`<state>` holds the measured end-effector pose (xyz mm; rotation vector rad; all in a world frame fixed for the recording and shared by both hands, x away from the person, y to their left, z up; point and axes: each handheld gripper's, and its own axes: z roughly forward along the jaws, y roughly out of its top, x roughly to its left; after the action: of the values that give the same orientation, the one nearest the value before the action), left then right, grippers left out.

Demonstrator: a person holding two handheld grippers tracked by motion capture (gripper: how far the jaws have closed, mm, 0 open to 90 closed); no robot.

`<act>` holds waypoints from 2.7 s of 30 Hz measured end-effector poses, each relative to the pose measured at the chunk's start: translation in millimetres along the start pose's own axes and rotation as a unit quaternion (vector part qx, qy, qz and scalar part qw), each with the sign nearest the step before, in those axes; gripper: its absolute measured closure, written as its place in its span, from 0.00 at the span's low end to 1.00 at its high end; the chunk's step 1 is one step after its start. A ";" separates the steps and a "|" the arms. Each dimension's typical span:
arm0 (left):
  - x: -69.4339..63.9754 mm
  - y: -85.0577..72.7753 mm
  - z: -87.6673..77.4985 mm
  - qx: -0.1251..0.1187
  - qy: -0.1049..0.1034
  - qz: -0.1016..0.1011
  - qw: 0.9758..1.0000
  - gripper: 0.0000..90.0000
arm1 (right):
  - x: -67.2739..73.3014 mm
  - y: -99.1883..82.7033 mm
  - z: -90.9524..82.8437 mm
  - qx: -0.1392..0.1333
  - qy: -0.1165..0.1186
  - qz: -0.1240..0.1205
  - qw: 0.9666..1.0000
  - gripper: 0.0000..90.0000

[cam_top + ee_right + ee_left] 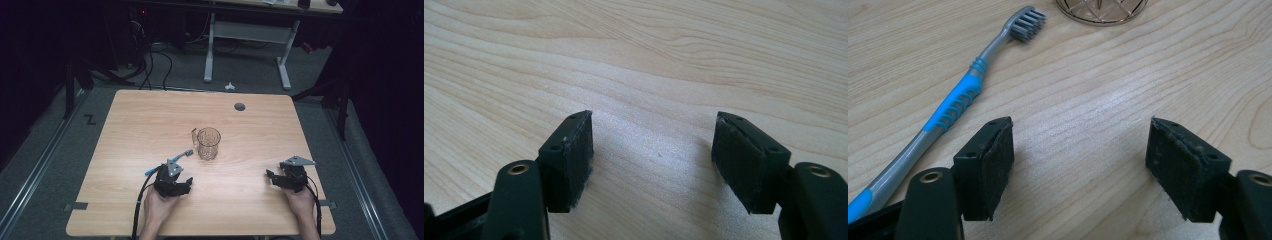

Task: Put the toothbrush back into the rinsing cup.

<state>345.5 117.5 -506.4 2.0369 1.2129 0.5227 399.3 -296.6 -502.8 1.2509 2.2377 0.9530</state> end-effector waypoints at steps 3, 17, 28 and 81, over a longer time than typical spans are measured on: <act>0.3 1.1 -3.9 -0.003 0.002 0.005 1.000 0.32 | 0.0 0.0 0.0 0.000 0.000 0.000 1.000 0.37; 3.3 0.5 -16.1 -0.015 -0.006 -0.004 1.000 0.32 | 0.0 0.0 0.1 0.000 0.000 0.000 1.000 0.37; 8.2 1.4 -27.0 -0.024 -0.001 -0.008 1.000 0.32 | 0.1 0.0 0.0 0.000 0.000 0.000 1.000 0.37; 46.5 43.6 -23.5 0.062 0.021 0.039 0.997 0.51 | -0.1 0.0 -0.1 0.000 0.000 0.002 1.000 0.37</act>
<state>378.7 152.9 -458.9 2.1948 1.2219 0.5420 399.3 -296.7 -502.7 1.2548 2.2369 0.9540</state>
